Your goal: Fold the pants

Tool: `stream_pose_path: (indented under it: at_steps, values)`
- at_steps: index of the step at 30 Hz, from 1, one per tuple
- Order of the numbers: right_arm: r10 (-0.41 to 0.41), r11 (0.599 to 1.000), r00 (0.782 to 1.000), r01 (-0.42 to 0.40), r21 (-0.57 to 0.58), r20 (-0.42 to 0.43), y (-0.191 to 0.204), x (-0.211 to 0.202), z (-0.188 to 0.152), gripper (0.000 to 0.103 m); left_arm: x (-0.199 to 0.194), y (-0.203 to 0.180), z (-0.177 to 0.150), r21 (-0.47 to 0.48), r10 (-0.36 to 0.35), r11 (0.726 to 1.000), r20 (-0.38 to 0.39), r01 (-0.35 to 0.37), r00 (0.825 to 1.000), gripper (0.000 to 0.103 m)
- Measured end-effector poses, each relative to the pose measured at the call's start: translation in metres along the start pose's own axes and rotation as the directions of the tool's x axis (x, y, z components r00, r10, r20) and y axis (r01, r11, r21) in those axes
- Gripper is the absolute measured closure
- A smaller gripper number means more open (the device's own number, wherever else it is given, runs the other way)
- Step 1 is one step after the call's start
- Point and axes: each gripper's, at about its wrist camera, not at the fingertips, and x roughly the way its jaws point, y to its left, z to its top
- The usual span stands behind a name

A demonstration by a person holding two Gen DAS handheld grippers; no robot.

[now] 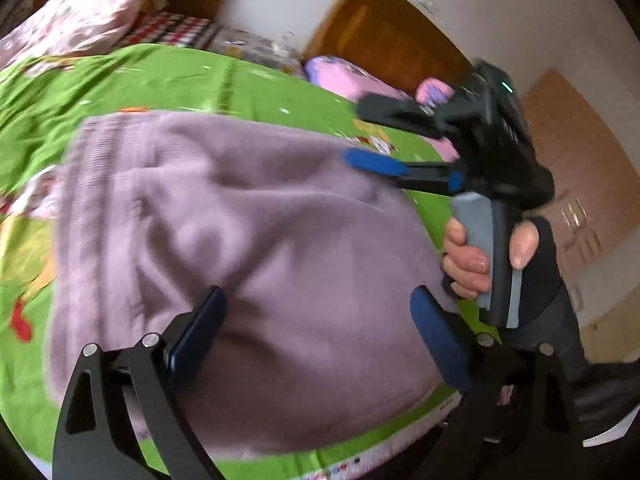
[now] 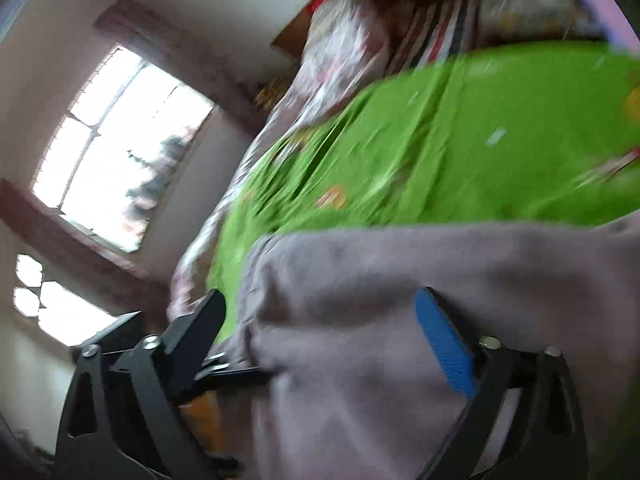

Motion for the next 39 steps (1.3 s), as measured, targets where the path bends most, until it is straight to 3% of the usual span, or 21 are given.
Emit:
stream_pose_path:
  at_steps: [3,8,10,13,16,18,21,23,27,30,36,39]
  values:
    - [0.037,0.998,0.999,-0.036,-0.046,0.019,0.012,-0.017,-0.010,0.007,-0.005,0.002,-0.004,0.003,0.017,1.000,0.004,-0.017,1.000,0.010]
    - [-0.121,0.984,0.993,0.118,-0.130,-0.012,0.025,-0.024,-0.040,0.005,0.000,-0.009,-0.006,0.043,0.094,0.995,0.005,-0.095,0.996,0.005]
    - [-0.229,0.964,0.973,0.223,-0.147,-0.029,0.020,-0.022,-0.052,0.005,0.002,-0.014,-0.008,0.072,0.138,0.988,0.006,-0.138,0.990,0.004]
    - [-0.387,0.907,0.922,0.376,-0.191,-0.020,0.007,-0.036,-0.080,0.005,0.006,-0.021,-0.013,0.115,0.204,0.972,0.014,-0.204,0.979,0.004]
    - [-0.454,0.878,0.891,0.448,-0.172,0.005,-0.006,-0.047,-0.099,0.005,0.009,-0.029,-0.019,0.160,0.261,0.951,0.032,-0.263,0.965,0.003]
    - [-0.454,0.879,0.890,0.456,-0.141,0.051,-0.004,-0.064,-0.110,0.005,0.011,-0.033,-0.022,0.181,0.290,0.939,0.044,-0.293,0.956,0.002]
    - [-0.425,0.877,0.899,0.438,-0.201,0.105,0.017,-0.079,-0.128,0.005,0.013,-0.034,-0.025,0.187,0.314,0.929,0.057,-0.319,0.948,0.002]
    - [-0.448,0.847,0.887,0.461,-0.265,0.113,0.030,-0.076,-0.141,0.005,0.012,-0.037,-0.028,0.189,0.325,0.925,0.062,-0.331,0.944,0.002]
    - [-0.550,0.781,0.832,0.542,-0.310,0.072,0.019,-0.064,-0.166,0.005,0.012,-0.039,-0.032,0.189,0.339,0.918,0.078,-0.348,0.937,0.002]
    - [-0.529,0.814,0.845,0.530,-0.238,0.074,0.007,-0.072,-0.173,0.005,0.010,-0.041,-0.037,0.199,0.351,0.910,0.095,-0.363,0.931,0.002]
    - [-0.581,0.773,0.804,0.593,-0.224,0.123,0.015,-0.092,-0.184,0.005,0.008,-0.047,-0.050,0.223,0.399,0.878,0.150,-0.424,0.905,0.002]
    - [-0.594,0.758,0.788,0.615,-0.216,0.159,0.026,-0.107,-0.192,0.005,0.002,-0.051,-0.057,0.205,0.446,0.851,0.202,-0.483,0.872,0.002]
